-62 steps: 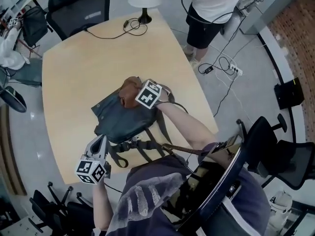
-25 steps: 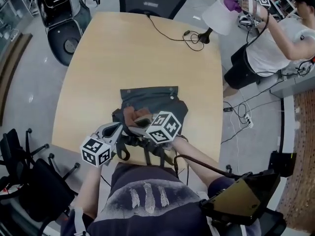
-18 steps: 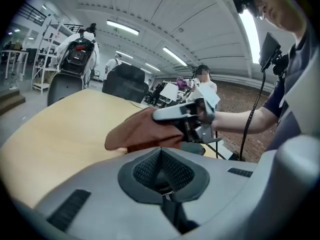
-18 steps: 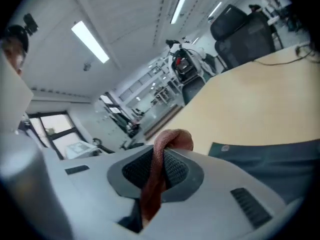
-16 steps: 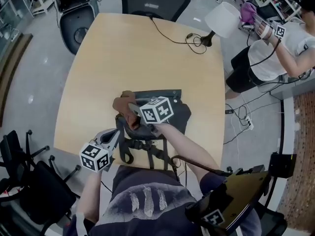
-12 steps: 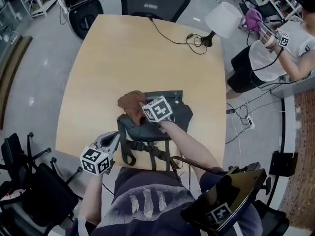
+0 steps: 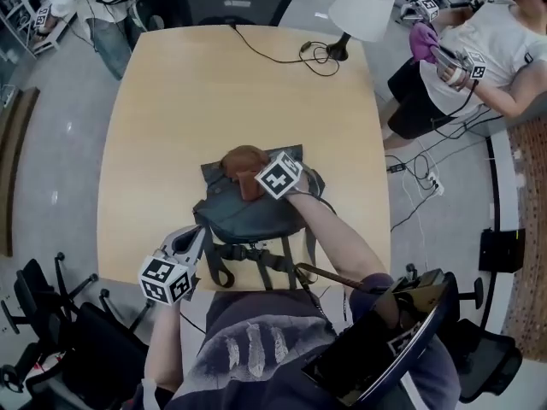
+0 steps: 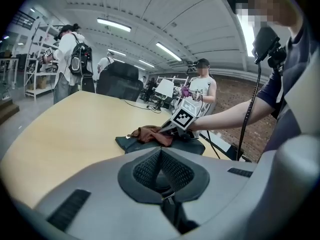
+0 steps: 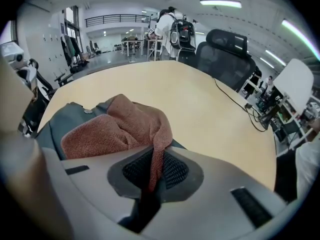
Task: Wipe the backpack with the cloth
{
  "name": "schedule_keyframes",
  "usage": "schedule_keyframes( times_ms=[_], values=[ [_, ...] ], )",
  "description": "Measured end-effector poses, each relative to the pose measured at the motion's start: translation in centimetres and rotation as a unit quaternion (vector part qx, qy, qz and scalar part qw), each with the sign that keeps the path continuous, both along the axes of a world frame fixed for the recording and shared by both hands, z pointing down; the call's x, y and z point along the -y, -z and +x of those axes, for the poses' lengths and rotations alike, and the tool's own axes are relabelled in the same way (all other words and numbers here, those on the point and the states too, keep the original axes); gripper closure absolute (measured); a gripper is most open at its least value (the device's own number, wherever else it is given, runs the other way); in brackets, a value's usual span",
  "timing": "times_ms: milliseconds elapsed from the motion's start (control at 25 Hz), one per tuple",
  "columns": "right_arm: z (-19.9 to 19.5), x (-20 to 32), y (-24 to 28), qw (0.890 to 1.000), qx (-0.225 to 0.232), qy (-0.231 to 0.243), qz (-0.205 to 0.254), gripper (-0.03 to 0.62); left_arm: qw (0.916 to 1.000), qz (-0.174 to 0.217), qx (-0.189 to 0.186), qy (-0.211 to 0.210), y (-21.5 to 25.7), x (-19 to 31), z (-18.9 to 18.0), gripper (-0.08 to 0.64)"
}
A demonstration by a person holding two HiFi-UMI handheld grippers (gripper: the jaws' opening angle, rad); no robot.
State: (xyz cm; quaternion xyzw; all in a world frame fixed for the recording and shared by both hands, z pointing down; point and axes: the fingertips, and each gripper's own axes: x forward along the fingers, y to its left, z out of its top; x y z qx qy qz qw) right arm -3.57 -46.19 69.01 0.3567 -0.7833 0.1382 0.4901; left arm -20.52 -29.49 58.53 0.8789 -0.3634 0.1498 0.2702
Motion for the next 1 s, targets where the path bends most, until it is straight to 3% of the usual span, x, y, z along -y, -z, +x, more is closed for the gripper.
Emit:
schedule_keyframes(
  times_ms=[200, 600, 800, 1000],
  values=[
    [3.3, 1.8, -0.3, 1.000, -0.026, -0.001, 0.004, 0.560, 1.0000, 0.001, 0.005, 0.008, 0.2, 0.0, 1.4, 0.554],
    [13.3, 2.8, 1.5, 0.995, -0.036, -0.092, 0.035, 0.560, 0.9995, 0.011, 0.024, -0.018, 1.6, 0.3, 4.4, 0.554],
    [15.2, 2.6, 6.7, 0.989, 0.047, -0.111, 0.088, 0.560, 0.9988, 0.021, 0.027, -0.036, 2.3, 0.4, 7.5, 0.554],
    [14.6, 0.4, 11.6, 0.975, 0.163, -0.110, 0.104, 0.560, 0.9977, 0.039, 0.030, -0.048, 3.9, -0.4, 11.2, 0.554]
  ],
)
